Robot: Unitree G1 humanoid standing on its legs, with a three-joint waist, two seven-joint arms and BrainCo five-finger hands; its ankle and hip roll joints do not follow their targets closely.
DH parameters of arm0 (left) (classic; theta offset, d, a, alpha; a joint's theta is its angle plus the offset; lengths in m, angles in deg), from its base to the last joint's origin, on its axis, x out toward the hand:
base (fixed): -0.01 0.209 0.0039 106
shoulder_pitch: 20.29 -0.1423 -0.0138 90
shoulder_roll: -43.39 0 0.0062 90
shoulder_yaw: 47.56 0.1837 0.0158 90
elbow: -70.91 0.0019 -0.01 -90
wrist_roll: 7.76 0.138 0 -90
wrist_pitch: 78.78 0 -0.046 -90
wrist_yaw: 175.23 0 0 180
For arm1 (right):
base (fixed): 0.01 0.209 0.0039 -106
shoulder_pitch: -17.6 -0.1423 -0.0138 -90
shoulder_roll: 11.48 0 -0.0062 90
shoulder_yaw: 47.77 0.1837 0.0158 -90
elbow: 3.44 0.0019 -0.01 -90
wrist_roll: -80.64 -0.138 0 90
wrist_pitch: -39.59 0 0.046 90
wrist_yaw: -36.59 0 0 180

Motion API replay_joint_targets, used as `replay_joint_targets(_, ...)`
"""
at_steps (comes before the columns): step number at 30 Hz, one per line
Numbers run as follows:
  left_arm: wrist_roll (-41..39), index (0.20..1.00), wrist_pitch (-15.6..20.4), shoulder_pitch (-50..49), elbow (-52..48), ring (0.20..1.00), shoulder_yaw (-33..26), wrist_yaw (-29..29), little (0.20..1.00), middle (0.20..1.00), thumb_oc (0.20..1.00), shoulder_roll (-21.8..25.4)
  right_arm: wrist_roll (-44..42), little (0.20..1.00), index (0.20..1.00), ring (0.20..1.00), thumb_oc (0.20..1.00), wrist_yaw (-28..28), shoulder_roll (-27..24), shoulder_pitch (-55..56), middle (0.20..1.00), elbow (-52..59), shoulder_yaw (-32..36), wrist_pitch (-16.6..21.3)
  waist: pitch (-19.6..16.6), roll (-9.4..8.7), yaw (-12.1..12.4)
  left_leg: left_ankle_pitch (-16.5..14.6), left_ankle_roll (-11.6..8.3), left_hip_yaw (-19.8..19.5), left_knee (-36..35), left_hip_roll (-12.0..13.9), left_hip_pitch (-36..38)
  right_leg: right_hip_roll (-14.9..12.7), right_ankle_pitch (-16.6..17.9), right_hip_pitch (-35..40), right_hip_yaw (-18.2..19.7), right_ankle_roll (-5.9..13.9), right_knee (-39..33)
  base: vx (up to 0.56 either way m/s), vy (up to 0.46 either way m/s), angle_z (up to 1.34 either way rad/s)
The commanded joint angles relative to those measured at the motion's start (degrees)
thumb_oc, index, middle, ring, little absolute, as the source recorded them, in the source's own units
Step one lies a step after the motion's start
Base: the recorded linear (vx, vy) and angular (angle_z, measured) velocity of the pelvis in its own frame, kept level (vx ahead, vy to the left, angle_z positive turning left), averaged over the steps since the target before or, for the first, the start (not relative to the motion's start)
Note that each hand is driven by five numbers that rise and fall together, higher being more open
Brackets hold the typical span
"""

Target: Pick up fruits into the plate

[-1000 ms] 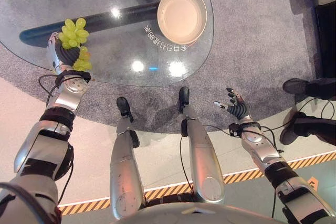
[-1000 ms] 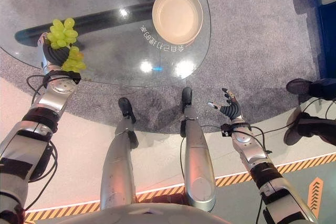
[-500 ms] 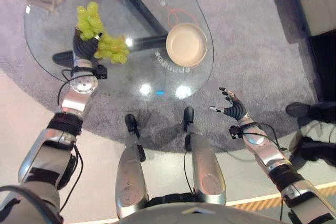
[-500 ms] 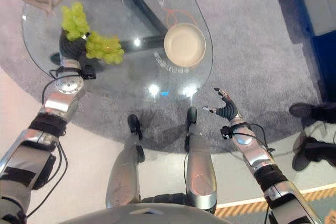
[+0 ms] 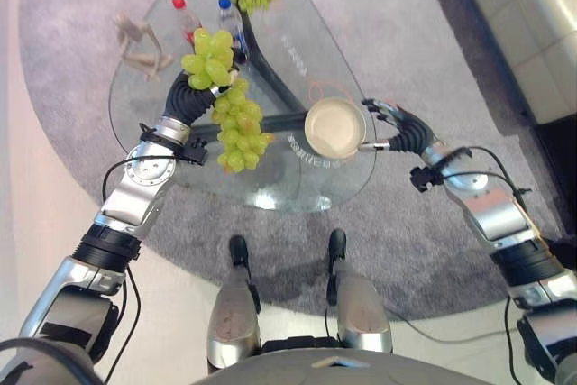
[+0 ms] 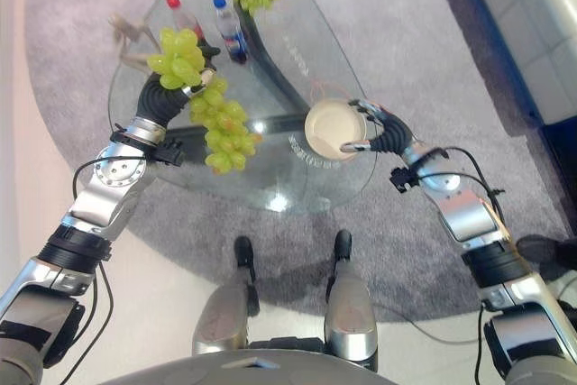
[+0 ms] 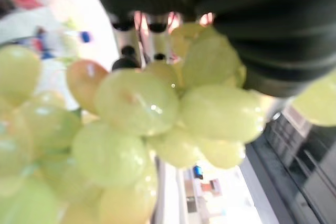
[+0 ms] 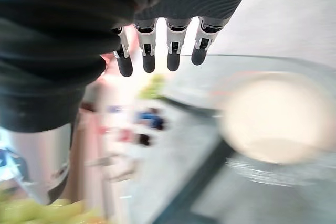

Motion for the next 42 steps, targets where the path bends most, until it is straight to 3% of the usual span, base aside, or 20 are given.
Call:
replay_joint_targets(1,-5.01,0.200,1.34,0.02,0.54,0.200,1.73,3.42,0.200,0.200,0.200,-0.70,-4.75,1.000,1.000,1.000,1.000,-2.19,3.07,-0.72,1.000,1.23,-5.11,-1.74,-10.67,-1.59,1.63,-7.57,0.69,0.93,2.07,-3.59,-0.43,0.42,-6.10,1.91,-3.92,0.16,2.43,0.13,-0.066,0.13)
replay_joint_targets(6,-11.17,0.200,-0.06,0.04,-2.96,0.200,2.78,9.60,0.200,0.200,0.200,-0.94,-14.14,1.000,1.000,1.000,1.000,-5.10,5.15,-3.71,1.000,2.46,-7.86,-6.16,-13.99,-1.06,2.15,-7.73,0.55,0.96,1.05,-2.95,2.08,0.45,-6.39,4.59,-4.35,0.06,1.30,0.09,-0.008,0.03)
replay_joint_targets(14,-18.32,0.200,-1.93,-0.84,-10.60,0.200,4.32,15.63,0.200,0.200,0.200,0.14,-31.00,1.000,1.000,1.000,1.000,-9.55,7.70,-0.75,1.000,7.13,-8.17,-13.33,-15.94,-0.63,1.95,-8.51,0.50,1.27,0.50,-2.16,4.87,0.42,-6.87,7.02,-4.00,0.27,0.83,0.02,0.001,0.00)
replay_joint_targets(24,-22.97,0.200,-1.78,-2.10,-14.69,0.200,6.35,21.51,0.200,0.200,0.200,0.74,-46.57,1.000,1.000,1.000,1.000,-9.62,10.70,4.31,1.000,13.31,-9.07,-21.14,-17.32,-0.51,1.29,-8.96,0.53,2.21,-0.17,-1.56,6.88,0.13,-6.23,8.26,-3.35,0.96,-0.31,0.01,0.000,0.00)
replay_joint_targets(31,-25.63,0.200,-1.08,-2.53,-16.31,0.200,8.25,22.52,0.200,0.200,0.200,-0.41,-51.26,1.000,1.000,1.000,1.000,-8.54,12.90,5.16,1.000,15.76,-10.92,-20.36,-17.41,-0.40,1.04,-9.33,0.82,2.24,-0.02,-1.63,7.41,-0.05,-6.18,8.42,-2.49,1.07,-0.32,0.01,0.001,-0.02)
replay_joint_targets(42,-22.45,0.200,-2.27,-1.60,-14.76,0.200,11.16,19.89,0.200,0.200,0.200,-2.82,-55.41,1.000,1.000,1.000,1.000,-6.27,16.19,3.24,1.000,17.66,-14.75,-19.93,-17.42,-0.49,1.14,-9.77,1.21,2.14,0.01,-1.85,8.11,-0.12,-6.09,8.84,-1.97,1.21,-0.59,0.00,-0.003,-0.05)
